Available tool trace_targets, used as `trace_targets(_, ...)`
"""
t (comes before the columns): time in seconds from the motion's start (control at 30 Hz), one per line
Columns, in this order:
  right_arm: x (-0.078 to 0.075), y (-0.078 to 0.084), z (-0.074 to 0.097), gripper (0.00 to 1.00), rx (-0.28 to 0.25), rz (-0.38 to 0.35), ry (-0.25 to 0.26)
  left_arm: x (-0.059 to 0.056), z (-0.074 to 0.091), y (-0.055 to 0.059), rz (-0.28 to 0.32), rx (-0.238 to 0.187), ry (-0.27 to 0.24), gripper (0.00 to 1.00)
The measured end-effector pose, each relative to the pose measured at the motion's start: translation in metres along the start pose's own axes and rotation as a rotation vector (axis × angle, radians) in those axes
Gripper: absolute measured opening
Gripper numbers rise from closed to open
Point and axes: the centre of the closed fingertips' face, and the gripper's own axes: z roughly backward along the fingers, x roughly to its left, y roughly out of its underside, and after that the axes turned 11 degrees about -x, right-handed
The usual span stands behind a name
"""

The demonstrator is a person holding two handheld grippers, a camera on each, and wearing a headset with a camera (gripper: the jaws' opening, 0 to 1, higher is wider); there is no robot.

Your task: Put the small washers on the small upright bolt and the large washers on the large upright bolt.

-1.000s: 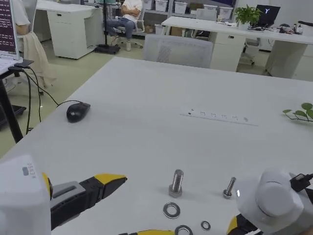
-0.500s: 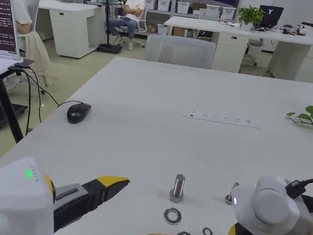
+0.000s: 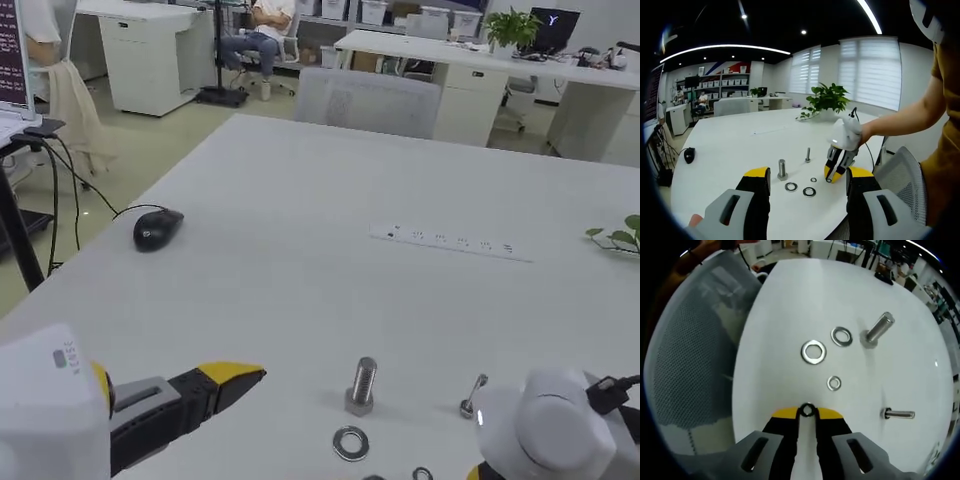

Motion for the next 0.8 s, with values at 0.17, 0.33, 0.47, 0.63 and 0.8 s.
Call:
trace_targets(0.17,-0.001,0.001,0.001,0.12,-0.015,-0.015,0.000,-0.001,0.002,0.002,0.000,0.006,-0.001,0.61)
trace_targets(0.33,-0.003,0.002,0.003,0.12,-0.010,-0.022,0.011,0.000,0.003,0.002,-0.001,0.006,-0.004,0.61)
trace_targets(0.47,-0.009,0.002,0.011,0.12,-0.018,-0.029,0.026,0.001,0.002,0.002,-0.006,0.013,-0.004,0.61)
trace_targets(0.63,-0.018,0.003,0.023,0.12,-0.023,-0.039,0.058,-0.001,-0.001,0.002,-0.003,0.012,-0.001,0.61)
trace_targets(0.8,-0.027,0.004,0.036,0.12,-0.041,-0.063,0.091,-0.001,-0.003,0.004,-0.003,0.016,0.004,0.61)
